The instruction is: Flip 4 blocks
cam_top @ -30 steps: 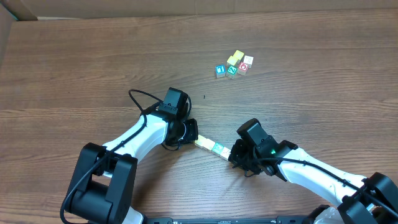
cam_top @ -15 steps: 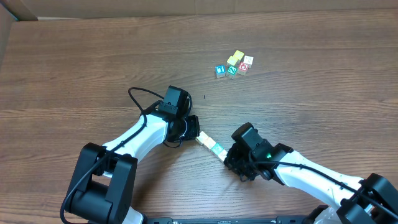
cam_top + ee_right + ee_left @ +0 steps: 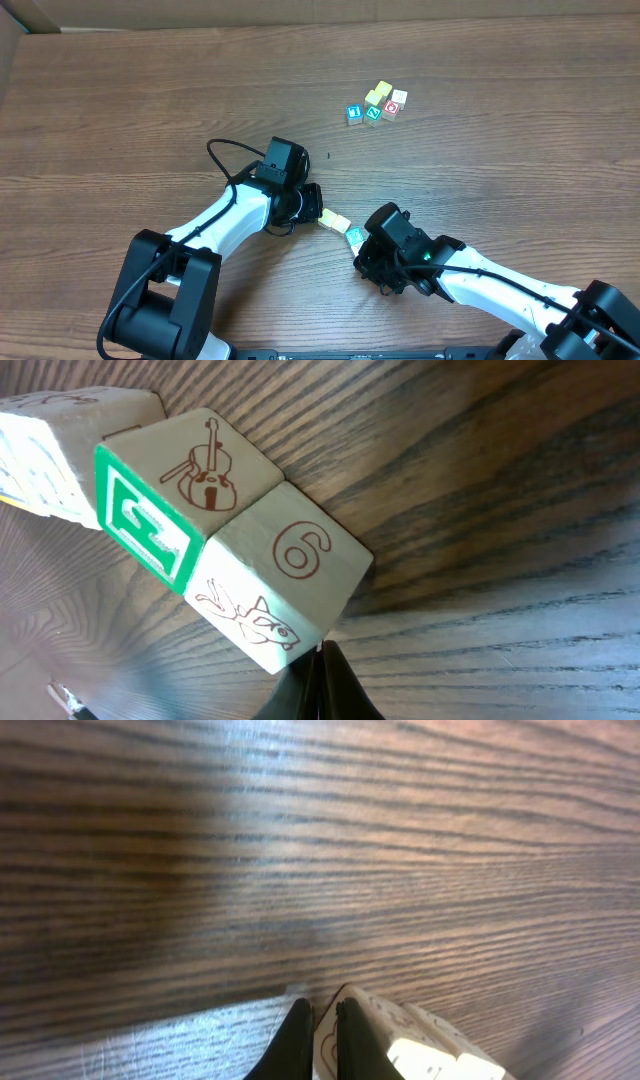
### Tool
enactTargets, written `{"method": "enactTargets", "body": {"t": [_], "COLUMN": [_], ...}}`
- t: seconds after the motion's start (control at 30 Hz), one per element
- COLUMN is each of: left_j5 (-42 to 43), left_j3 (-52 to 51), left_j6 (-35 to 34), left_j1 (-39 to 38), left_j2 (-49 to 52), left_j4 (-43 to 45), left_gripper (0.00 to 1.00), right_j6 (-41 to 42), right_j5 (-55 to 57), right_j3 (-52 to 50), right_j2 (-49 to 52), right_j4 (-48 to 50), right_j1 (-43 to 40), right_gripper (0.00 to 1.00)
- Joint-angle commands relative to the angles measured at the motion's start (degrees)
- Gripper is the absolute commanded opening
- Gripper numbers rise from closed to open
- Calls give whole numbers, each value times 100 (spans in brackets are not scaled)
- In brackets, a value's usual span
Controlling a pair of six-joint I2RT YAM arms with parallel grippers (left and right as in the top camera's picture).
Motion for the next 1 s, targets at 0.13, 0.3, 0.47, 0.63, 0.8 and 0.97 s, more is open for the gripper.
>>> {"method": "enactTargets", "body": {"t": [0.13,0.3,0.47,0.63,0.8,0.97], "left_j5": [-72,-212,-339,-448,-1447,-1803], "left_j3": [-13,-11,223,909,1773,2218], "left_j6": [-74,13,31,181,57,-170], "left_j1": [-42,-22,219,662,1233,2035], "left_j2": [83,83,28,-264,-802,-1600], "left_j4": [85,87,-107,-918,-2269,-3187], "left_gripper": [4,4,4,4,4,4], "right_j6": [20,-358,-1360,-2754,-3812,-4531], "right_j5": [94,166,136,225,168,221], "right_j3": [-22,17,605,1720,2426,2940], "right_j2": [17,4,-205,-273,-267,55], "right_j4": [-96,-297,-1012,-2518,-2992,-3110], "right_j1": [33,17,-136,-682,-1362,-1543], "right_gripper": [4,4,4,6,4,4]}}
